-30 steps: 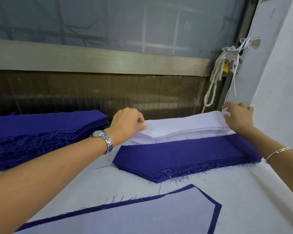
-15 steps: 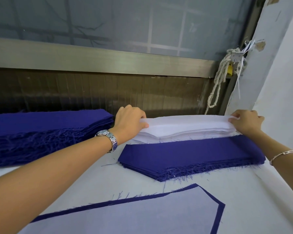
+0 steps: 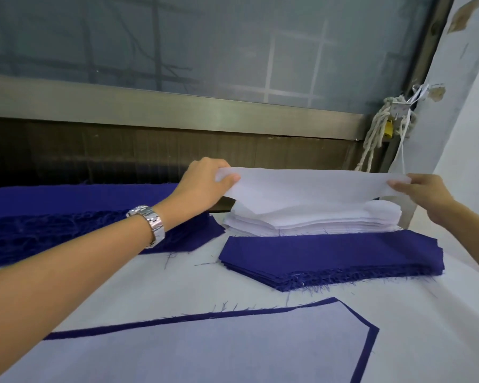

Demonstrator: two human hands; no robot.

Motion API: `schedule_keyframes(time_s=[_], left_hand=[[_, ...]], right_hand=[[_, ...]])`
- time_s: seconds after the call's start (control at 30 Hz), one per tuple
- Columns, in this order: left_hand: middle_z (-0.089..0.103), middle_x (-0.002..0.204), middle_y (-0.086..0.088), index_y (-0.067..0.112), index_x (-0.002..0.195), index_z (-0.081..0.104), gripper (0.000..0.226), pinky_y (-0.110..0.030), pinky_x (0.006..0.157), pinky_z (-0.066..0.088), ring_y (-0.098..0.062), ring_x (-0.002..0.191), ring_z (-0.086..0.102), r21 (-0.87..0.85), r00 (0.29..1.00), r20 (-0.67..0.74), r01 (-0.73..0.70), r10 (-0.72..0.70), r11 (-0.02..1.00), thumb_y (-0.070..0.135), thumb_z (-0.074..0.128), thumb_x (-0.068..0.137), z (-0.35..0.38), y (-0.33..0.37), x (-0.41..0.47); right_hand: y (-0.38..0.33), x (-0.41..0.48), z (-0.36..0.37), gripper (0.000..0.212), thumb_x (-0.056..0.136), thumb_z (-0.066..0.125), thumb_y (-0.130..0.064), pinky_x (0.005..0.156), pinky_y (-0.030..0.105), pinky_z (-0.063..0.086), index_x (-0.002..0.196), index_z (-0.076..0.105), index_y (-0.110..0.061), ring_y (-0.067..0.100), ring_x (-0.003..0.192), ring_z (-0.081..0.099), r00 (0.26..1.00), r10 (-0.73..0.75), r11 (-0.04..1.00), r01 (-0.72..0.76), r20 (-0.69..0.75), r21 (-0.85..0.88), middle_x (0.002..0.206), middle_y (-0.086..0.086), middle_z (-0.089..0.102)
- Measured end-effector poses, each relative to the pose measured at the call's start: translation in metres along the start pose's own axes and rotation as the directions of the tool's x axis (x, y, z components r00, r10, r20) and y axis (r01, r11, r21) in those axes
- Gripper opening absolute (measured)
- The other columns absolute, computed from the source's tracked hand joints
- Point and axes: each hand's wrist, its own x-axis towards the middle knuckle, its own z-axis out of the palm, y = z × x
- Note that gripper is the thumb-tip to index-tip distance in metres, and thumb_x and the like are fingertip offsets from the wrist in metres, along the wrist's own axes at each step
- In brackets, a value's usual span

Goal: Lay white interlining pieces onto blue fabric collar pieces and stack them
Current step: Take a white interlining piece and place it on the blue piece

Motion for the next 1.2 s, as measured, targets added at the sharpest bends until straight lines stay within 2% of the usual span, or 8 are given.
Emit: schedule_keyframes(time_s=[0.17, 0.33, 0.4, 0.5, 0.63, 0.73, 0.9, 1.2], left_hand=[[0.060, 0.068, -0.006, 0.005, 0.079, 0.067, 0.034, -0.028, 0.061, 0.039, -0.017, 0.065, 0.053, 0.011, 0.998, 0.022, 0.055, -0.056, 0.998, 0.033, 0.061, 0.097, -0.042, -0.022, -0.029], [0.044, 0.059, -0.007, 0.000, 0.067, 0.055, 0.048, -0.031, 0.062, 0.033, -0.015, 0.057, 0.040, -0.030, 0.985, 0.031, 0.172, -0.171, 0.985, 0.039, 0.064, 0.094, -0.076, -0.050, -0.070], [0.050, 0.065, -0.015, -0.004, 0.079, 0.064, 0.050, -0.031, 0.063, 0.034, -0.017, 0.063, 0.045, -0.058, 0.965, 0.050, 0.259, -0.257, 0.964, 0.044, 0.065, 0.092, -0.088, -0.061, -0.087], [0.064, 0.073, -0.015, 0.008, 0.086, 0.076, 0.041, -0.029, 0.066, 0.040, -0.021, 0.068, 0.051, -0.101, 0.920, 0.102, 0.387, -0.377, 0.917, 0.048, 0.066, 0.089, -0.106, -0.075, -0.111], [0.077, 0.088, -0.005, 0.025, 0.085, 0.081, 0.031, -0.021, 0.067, 0.047, -0.018, 0.071, 0.064, -0.157, 0.840, 0.201, 0.535, -0.504, 0.830, 0.053, 0.070, 0.078, -0.131, -0.087, -0.139], [0.076, 0.080, 0.005, 0.039, 0.080, 0.081, 0.035, -0.021, 0.064, 0.043, -0.008, 0.064, 0.056, -0.070, 0.785, 0.289, 0.588, -0.548, 0.806, 0.065, 0.068, 0.060, -0.145, -0.095, -0.159], [0.072, 0.075, 0.003, 0.029, 0.091, 0.082, 0.065, -0.013, 0.049, 0.032, -0.001, 0.049, 0.046, 0.025, 0.673, 0.488, 0.625, -0.555, 0.780, 0.080, 0.077, 0.051, -0.163, -0.114, -0.188], [0.078, 0.098, 0.007, 0.035, 0.100, 0.078, 0.055, -0.005, 0.047, 0.037, 0.006, 0.062, 0.063, 0.167, 0.469, 0.689, 0.640, -0.553, 0.750, 0.074, 0.079, 0.062, -0.174, -0.133, -0.205]], right_hand=[[-0.018, -0.023, -0.009, 0.030, 0.091, 0.071, -0.020, 0.092, 0.038, 0.044, 0.109, 0.070, 0.003, 0.025, 0.096, 0.060, 0.972, -0.002, 1.000, 0.003, 0.236, -0.005, 0.106, 0.013, 0.069], [-0.030, -0.051, -0.008, 0.026, 0.088, 0.072, -0.023, 0.109, 0.045, 0.044, 0.107, 0.075, -0.006, 0.033, 0.112, 0.062, 0.897, 0.003, 0.997, 0.033, 0.442, -0.073, 0.112, 0.012, 0.074], [-0.034, -0.064, -0.002, 0.026, 0.085, 0.073, -0.031, 0.103, 0.042, 0.048, 0.103, 0.079, -0.013, 0.026, 0.102, 0.067, 0.837, 0.001, 0.992, 0.067, 0.548, -0.105, 0.104, 0.005, 0.077], [-0.039, -0.081, 0.008, 0.034, 0.076, 0.077, -0.045, 0.069, 0.027, 0.046, 0.075, 0.075, -0.011, 0.011, 0.060, 0.054, 0.754, -0.034, 0.985, 0.138, 0.655, -0.108, 0.068, 0.002, 0.063], [-0.040, -0.099, 0.017, 0.045, 0.075, 0.082, -0.047, 0.053, 0.020, 0.042, 0.062, 0.062, -0.009, 0.015, 0.051, 0.041, 0.635, -0.053, 0.980, 0.182, 0.771, -0.082, 0.059, 0.008, 0.051], [-0.038, -0.112, 0.021, 0.040, 0.076, 0.084, -0.050, 0.053, 0.021, 0.044, 0.073, 0.073, -0.012, 0.016, 0.051, 0.046, 0.498, -0.014, 0.970, 0.216, 0.867, -0.108, 0.060, 0.008, 0.058], [-0.031, -0.132, 0.030, 0.027, 0.088, 0.078, -0.040, 0.053, 0.022, 0.045, 0.088, 0.074, -0.014, 0.010, 0.056, 0.055, 0.258, 0.060, 0.967, 0.226, 0.964, -0.120, 0.070, 0.004, 0.066], [-0.042, -0.157, 0.039, 0.019, 0.089, 0.077, -0.040, 0.056, 0.021, 0.047, 0.087, 0.075, -0.022, 0.008, 0.056, 0.057, 0.148, 0.096, 0.966, 0.226, 0.984, -0.128, 0.079, 0.007, 0.071]])
